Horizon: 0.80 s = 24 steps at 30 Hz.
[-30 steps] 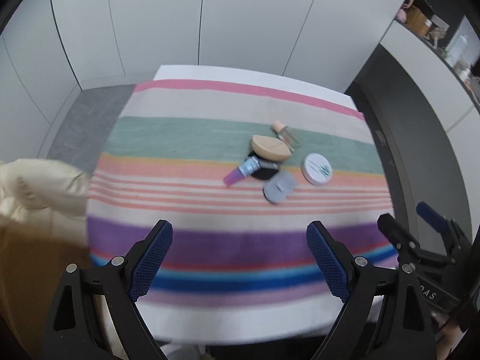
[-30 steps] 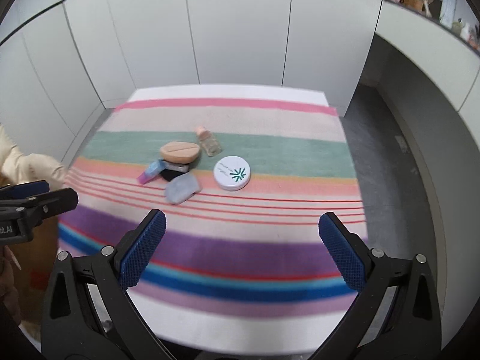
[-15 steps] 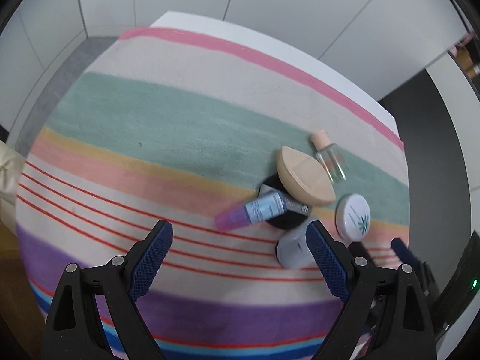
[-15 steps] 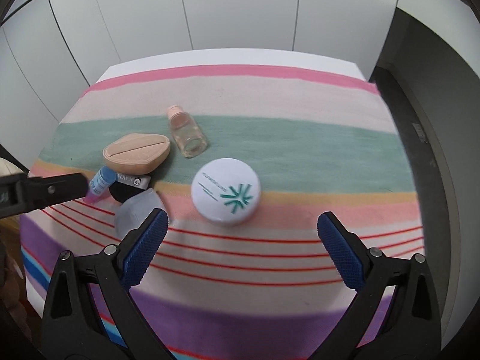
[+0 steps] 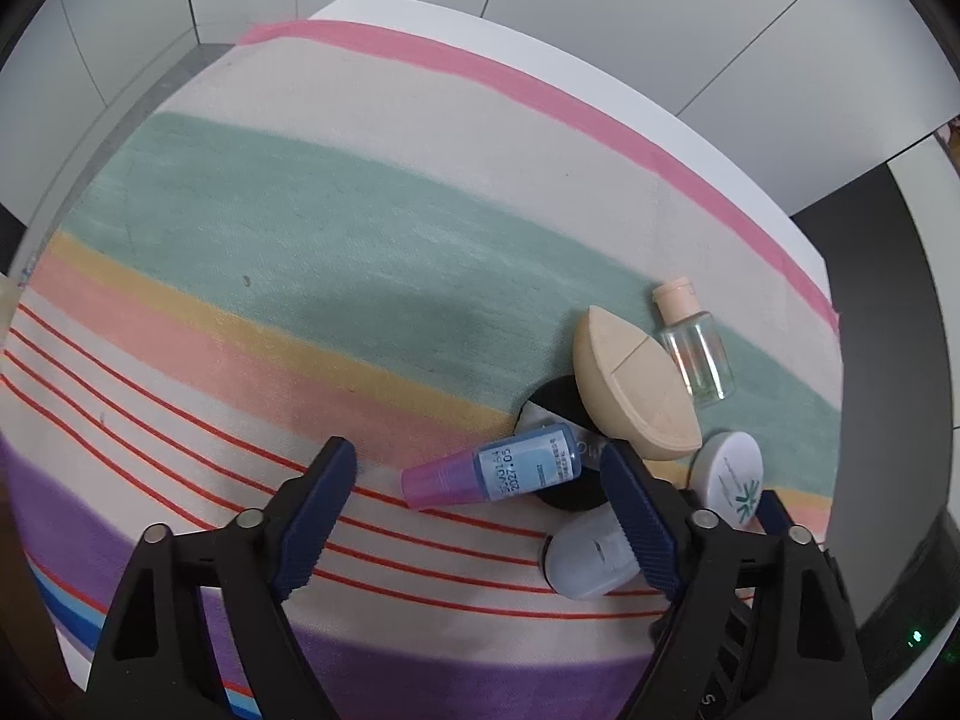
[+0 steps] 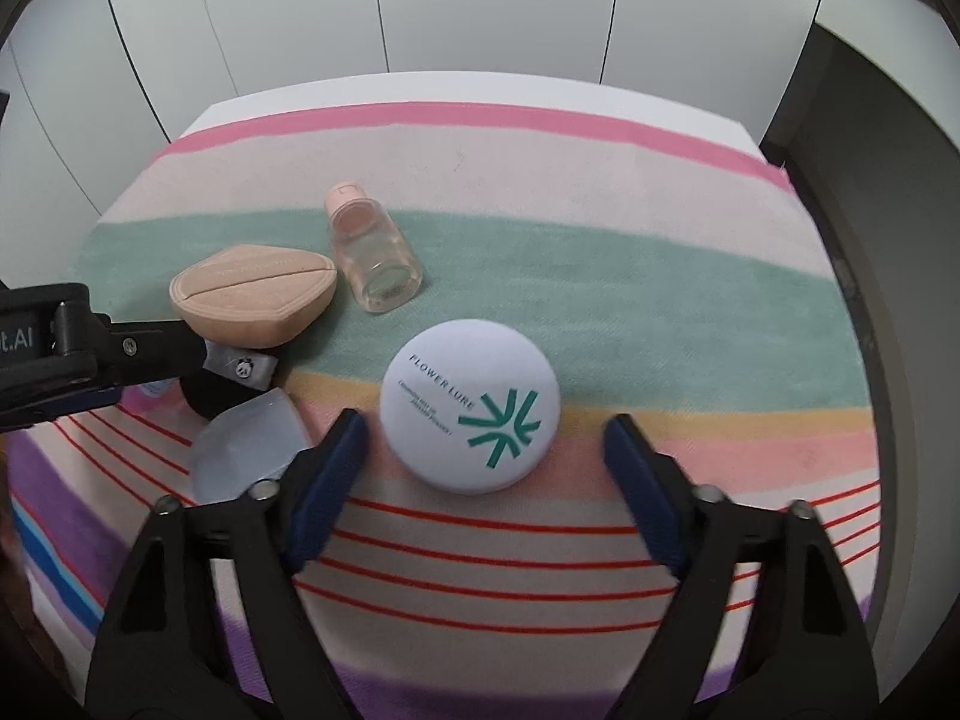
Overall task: Organize objects
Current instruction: 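Grasp the blue-pink bottle with left tool while right tool grasps the white compact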
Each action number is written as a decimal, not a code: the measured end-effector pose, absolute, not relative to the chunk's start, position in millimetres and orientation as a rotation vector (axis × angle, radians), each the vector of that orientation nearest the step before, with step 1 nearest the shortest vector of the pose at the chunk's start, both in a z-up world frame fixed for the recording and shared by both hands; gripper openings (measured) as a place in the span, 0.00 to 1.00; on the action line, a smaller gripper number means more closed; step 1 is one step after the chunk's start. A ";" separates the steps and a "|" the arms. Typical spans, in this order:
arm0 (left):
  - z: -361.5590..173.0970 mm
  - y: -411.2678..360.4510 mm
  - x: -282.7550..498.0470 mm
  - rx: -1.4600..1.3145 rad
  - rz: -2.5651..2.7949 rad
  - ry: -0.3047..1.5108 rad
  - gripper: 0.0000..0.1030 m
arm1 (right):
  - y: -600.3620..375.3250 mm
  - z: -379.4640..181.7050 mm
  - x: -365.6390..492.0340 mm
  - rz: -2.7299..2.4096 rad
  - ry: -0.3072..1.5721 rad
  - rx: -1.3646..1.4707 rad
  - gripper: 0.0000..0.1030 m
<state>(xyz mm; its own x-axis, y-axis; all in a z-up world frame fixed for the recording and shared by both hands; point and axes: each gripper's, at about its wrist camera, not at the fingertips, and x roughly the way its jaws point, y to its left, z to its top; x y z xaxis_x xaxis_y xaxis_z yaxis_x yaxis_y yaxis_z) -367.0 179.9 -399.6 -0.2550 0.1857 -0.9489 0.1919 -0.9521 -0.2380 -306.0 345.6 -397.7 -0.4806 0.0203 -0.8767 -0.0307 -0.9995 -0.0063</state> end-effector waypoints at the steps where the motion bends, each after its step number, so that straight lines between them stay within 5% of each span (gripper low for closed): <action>1: -400.3 179.5 -368.1 1.908 -2.439 0.467 0.65 | 344.2 -395.9 -304.8 2.690 0.006 -1.576 0.58; 5: -399.8 182.3 -368.2 1.921 -2.494 0.474 0.22 | 340.6 -393.9 -305.2 2.695 -0.057 -1.568 0.58; 13: -398.9 190.3 -367.4 1.926 -2.529 0.392 0.19 | 346.1 -393.4 -305.0 2.685 -0.012 -1.583 0.58; 14: -397.8 188.1 -365.7 1.940 -2.521 0.376 0.23 | 346.4 -393.1 -304.4 2.684 -0.009 -1.583 0.58; 16: -398.0 189.9 -361.5 1.986 -2.490 0.322 0.49 | 347.7 -392.6 -302.7 2.679 0.001 -1.587 0.58; 17: -397.3 188.6 -356.6 1.994 -2.485 0.293 0.70 | 348.5 -392.4 -302.0 2.677 0.005 -1.589 0.58; 19: -399.1 194.0 -351.9 1.987 -2.508 0.248 0.73 | 349.5 -391.8 -301.1 2.673 0.008 -1.592 0.58; 20: -401.0 196.1 -350.5 1.992 -2.522 0.220 0.67 | 349.4 -391.6 -301.0 2.672 0.007 -1.592 0.58; 23: -398.8 194.0 -351.4 1.972 -2.557 0.208 0.18 | 347.5 -391.6 -300.4 2.663 -0.008 -1.593 0.58; 24: -398.6 194.2 -352.6 1.981 -2.558 0.211 0.19 | 346.9 -391.0 -300.2 2.658 -0.017 -1.597 0.58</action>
<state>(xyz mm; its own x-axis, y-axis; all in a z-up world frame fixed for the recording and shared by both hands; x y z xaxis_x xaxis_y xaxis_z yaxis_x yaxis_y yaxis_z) -352.6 194.2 -398.6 -0.2506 0.1585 -0.9550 -0.0002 -0.9865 -0.1636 -300.2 346.9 -391.0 -0.4691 0.0408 -0.8822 -0.0297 -0.9991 -0.0304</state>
